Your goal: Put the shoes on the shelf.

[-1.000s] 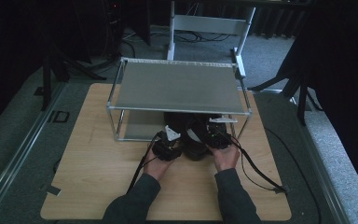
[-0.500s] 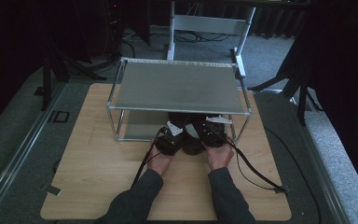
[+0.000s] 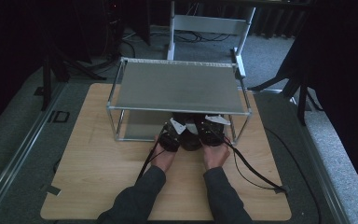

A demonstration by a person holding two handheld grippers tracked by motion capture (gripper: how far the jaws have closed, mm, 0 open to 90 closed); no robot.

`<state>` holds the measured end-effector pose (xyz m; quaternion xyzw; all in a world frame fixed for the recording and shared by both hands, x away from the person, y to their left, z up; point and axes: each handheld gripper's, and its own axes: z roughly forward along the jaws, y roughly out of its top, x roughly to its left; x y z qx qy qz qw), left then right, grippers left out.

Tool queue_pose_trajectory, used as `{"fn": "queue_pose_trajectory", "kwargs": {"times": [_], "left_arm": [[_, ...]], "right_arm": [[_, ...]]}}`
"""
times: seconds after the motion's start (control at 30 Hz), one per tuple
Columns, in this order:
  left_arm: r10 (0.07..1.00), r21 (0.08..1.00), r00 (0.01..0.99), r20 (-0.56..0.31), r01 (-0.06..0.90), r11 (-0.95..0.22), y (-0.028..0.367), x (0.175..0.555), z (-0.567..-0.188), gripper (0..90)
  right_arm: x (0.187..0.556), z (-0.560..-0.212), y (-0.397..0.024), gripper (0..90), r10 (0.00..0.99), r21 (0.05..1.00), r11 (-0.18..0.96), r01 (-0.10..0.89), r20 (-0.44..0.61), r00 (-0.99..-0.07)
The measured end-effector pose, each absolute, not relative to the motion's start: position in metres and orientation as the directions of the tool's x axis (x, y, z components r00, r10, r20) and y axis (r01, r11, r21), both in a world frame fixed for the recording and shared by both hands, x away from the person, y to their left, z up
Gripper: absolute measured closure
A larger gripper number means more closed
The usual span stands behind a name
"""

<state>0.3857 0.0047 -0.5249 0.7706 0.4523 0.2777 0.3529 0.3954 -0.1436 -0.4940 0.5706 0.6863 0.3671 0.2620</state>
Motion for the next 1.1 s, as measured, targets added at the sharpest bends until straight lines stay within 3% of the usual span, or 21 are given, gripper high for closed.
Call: {"fn": "queue_pose_trajectory", "kwargs": {"times": [0.13, 0.5, 0.57, 0.63, 0.73, 1.1], "left_arm": [[0.901, 0.81, 0.422, 0.099, 0.492, -0.319, 0.01, 0.39, -0.526, 89.8], [0.904, 0.824, 0.414, 0.11, 0.471, -0.316, 0.01, 0.4, -0.532, 89.7], [0.905, 0.817, 0.411, 0.109, 0.482, -0.317, 0.009, 0.403, -0.535, 89.6], [0.904, 0.801, 0.414, 0.107, 0.502, -0.325, 0.01, 0.409, -0.541, 87.8], [0.901, 0.8, 0.425, 0.089, 0.508, -0.319, 0.01, 0.412, -0.542, 83.4], [0.9, 0.793, 0.432, 0.06, 0.527, -0.306, 0.017, 0.413, -0.542, 73.7]], "right_arm": [[0.397, -0.492, -0.135, 79.1, 0.976, 0.814, 0.114, 0.57, 0.015, -0.218], [0.404, -0.496, -0.131, 76.8, 0.982, 0.827, 0.081, 0.556, 0.029, -0.186], [0.404, -0.497, -0.132, 69.9, 0.982, 0.838, 0.079, 0.54, 0.028, -0.187], [0.406, -0.498, -0.135, 55.5, 0.979, 0.866, 0.066, 0.496, 0.039, -0.199], [0.409, -0.497, -0.14, 44.5, 0.974, 0.884, 0.028, 0.467, 0.081, -0.213], [0.379, -0.485, -0.155, 38.4, 0.958, 0.921, 0.103, 0.375, 0.01, -0.287]]}}
